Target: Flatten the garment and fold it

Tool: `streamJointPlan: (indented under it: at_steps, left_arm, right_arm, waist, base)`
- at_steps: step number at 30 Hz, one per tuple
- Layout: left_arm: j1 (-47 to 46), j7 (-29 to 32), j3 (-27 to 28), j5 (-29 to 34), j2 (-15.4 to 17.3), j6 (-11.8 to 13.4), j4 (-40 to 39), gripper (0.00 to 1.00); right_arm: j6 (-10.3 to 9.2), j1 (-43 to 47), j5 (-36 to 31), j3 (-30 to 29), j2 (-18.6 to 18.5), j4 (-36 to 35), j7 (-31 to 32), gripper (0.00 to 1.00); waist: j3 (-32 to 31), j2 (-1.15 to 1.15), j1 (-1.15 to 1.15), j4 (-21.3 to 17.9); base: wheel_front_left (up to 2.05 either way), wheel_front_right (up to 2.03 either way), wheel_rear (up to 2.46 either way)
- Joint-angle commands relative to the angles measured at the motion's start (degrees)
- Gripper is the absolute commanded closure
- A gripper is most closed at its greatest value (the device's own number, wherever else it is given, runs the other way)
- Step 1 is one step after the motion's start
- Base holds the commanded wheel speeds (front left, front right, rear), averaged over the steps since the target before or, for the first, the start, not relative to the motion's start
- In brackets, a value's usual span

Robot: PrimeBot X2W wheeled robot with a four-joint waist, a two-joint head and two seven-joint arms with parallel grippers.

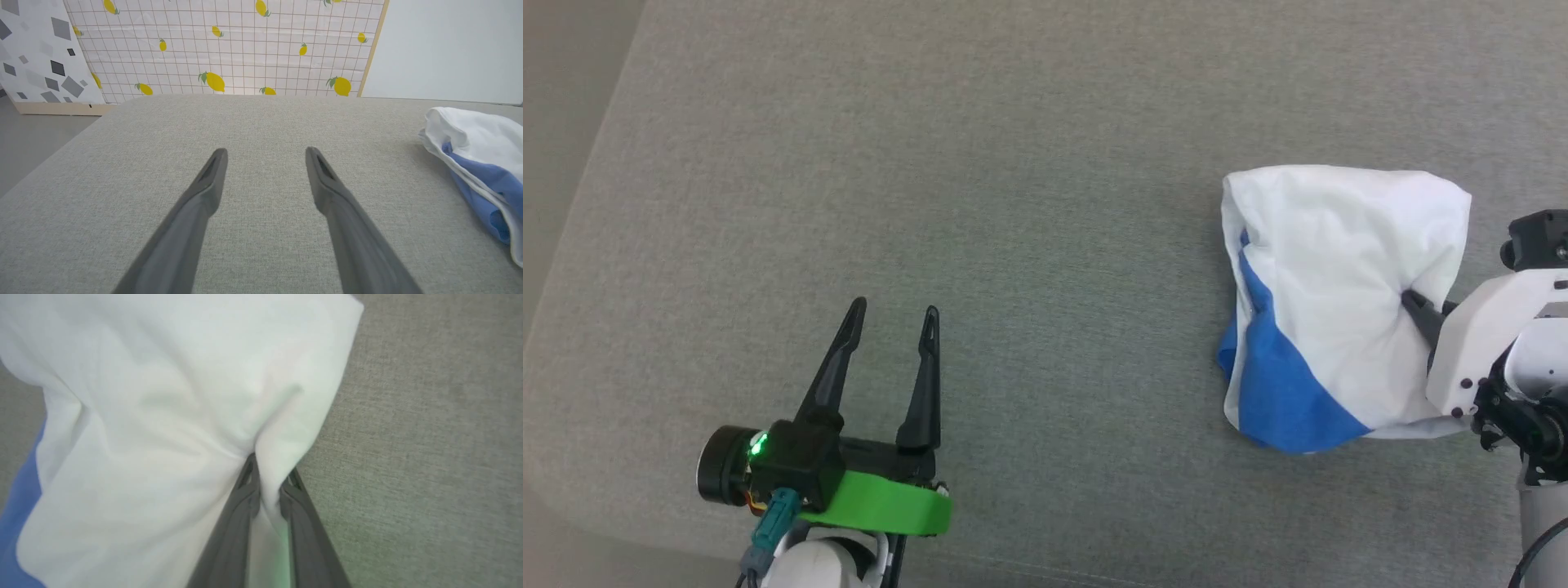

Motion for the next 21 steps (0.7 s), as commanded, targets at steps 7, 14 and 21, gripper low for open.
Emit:
streamJointPlan:
  at_steps: [7,14,21]
  left_arm:
    - [-0.5,-0.3,-0.4,1.3,0.9,-0.6,-0.8,0.0]
    - [-1.3,-0.3,-0.6,2.0,1.7,-0.6,-1.7,0.0]
    - [-2.6,-0.2,-0.3,2.5,2.9,-0.4,-3.1,0.0]
  right_arm:
    - [-0.11,-0.8,-2.4,3.2,-7.4,-1.8,0.6,1.0]
    - [-0.11,-3.0,-4.4,2.9,-14.2,-2.9,1.5,1.0]
    - [-0.11,-4.3,-7.5,1.7,-21.8,-2.7,0.6,1.0]
  waist:
    - [-0.4,0.0,0.0,-5.1]
    - [1.9,0.0,0.0,-8.3]
    - [4.7,0.0,0.0,-10.8]
  base:
    - [0.0,0.0,0.0]
    - [0.0,0.0,0.0]
    - [0.0,0.0,0.0]
